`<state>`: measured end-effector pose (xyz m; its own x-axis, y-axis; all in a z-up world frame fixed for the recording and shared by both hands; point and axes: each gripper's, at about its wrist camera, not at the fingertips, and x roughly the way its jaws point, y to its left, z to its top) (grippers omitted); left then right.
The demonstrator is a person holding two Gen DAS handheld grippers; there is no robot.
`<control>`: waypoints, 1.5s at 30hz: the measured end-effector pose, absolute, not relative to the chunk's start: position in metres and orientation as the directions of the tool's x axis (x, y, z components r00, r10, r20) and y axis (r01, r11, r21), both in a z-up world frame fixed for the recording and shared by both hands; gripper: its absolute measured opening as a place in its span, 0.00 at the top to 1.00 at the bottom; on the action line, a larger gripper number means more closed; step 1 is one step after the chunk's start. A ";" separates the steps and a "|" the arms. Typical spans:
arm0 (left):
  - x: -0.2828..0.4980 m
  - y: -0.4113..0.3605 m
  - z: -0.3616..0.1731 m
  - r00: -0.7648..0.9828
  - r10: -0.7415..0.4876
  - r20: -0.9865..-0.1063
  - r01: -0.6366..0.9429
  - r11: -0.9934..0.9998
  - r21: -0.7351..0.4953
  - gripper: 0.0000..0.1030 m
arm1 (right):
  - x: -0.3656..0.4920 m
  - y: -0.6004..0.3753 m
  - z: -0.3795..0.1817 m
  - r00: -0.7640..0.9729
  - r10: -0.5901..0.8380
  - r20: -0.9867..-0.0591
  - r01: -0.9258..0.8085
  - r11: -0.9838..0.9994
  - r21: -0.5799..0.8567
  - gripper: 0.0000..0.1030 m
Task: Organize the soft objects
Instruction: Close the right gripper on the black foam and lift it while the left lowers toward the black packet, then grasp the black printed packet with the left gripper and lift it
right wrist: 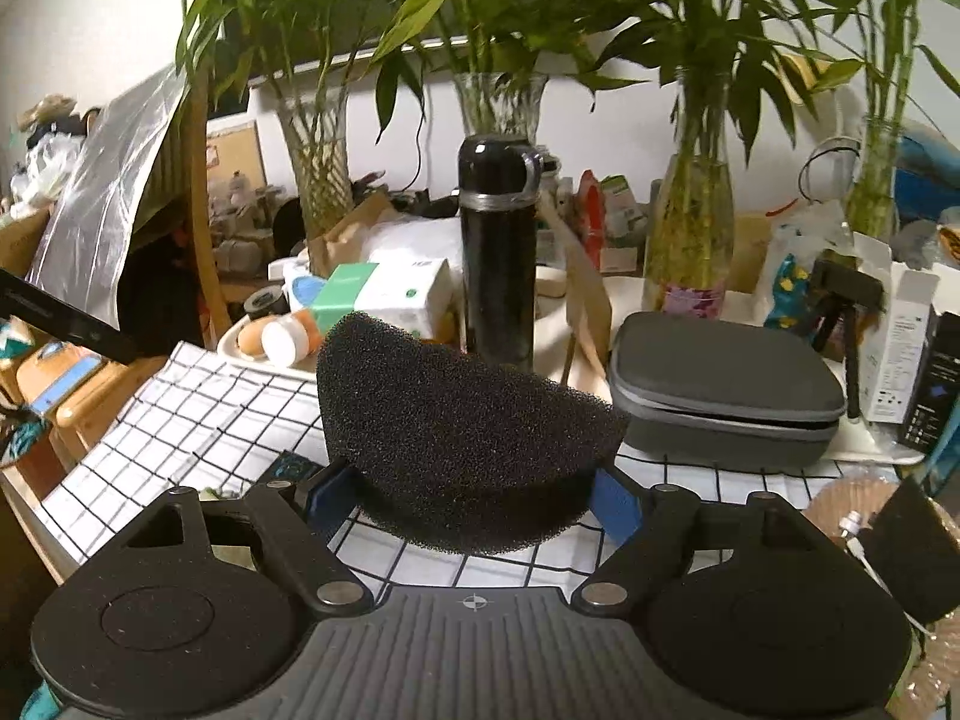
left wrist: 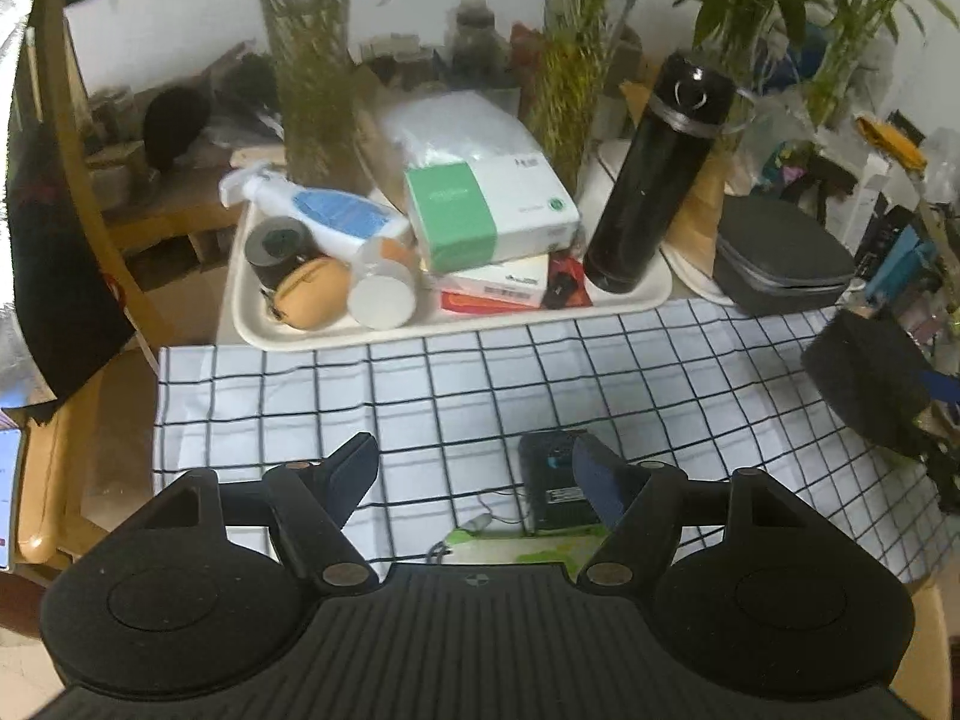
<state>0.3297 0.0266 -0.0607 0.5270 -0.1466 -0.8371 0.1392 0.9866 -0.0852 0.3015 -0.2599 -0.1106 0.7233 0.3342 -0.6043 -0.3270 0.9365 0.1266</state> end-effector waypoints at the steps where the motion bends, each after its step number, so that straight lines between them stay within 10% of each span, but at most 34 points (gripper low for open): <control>1: 0.334 0.022 -0.063 0.506 -0.144 -0.850 0.134 0.987 -0.087 0.31 | 0.300 -0.261 -0.110 0.728 0.330 -0.601 -0.324 0.938 0.122 0.19; 45: 0.411 -0.055 -0.178 0.189 -0.128 -0.974 0.105 0.989 -0.109 0.54 | 0.283 -0.295 -0.099 0.771 0.353 -0.530 -0.281 0.936 0.213 0.19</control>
<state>0.4115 -0.0551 -0.1782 0.1891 -0.1275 -0.9736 0.1046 0.9885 -0.1091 0.2831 -0.2954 -0.0989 0.7712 0.3525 -0.5301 -0.2814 0.9357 0.2128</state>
